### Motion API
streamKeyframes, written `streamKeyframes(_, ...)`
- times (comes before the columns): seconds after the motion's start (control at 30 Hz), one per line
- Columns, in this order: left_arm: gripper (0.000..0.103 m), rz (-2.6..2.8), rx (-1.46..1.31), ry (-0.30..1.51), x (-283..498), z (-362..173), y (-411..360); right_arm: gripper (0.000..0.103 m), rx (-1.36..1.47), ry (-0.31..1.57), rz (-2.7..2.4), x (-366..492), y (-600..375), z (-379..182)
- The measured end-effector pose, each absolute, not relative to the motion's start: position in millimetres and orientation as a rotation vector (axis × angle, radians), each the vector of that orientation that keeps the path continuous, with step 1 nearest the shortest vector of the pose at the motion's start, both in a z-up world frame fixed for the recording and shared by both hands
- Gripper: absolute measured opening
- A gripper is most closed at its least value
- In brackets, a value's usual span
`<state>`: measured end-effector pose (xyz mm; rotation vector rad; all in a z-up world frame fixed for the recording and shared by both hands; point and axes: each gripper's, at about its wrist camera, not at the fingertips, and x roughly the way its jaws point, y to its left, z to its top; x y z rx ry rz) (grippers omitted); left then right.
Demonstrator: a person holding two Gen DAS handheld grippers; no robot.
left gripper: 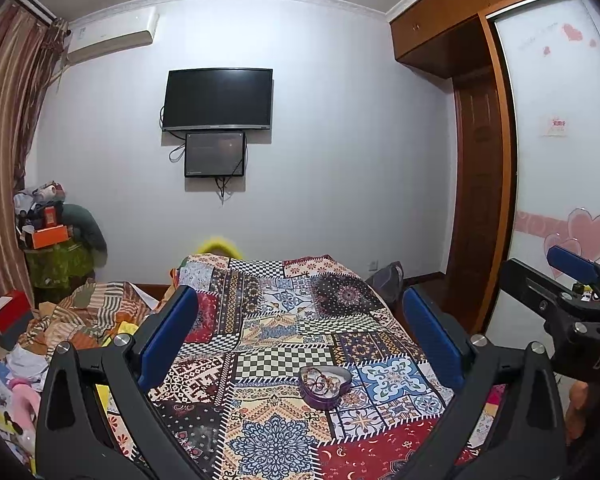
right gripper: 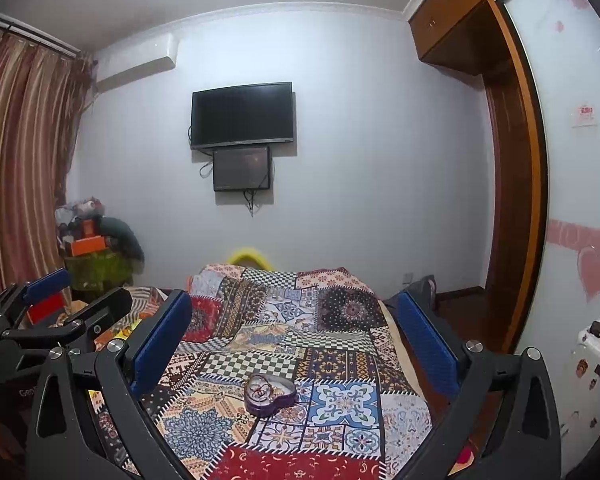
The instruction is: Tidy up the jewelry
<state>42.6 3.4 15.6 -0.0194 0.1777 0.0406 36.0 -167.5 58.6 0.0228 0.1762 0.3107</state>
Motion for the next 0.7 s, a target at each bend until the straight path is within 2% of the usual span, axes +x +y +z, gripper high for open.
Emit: streamKeyframes(0.7,0.103,0.051,-0.043,0.192,47.6,16.9,11.0,0.102,0.025,0.19,0.309,38.6,-172.2,62.3)
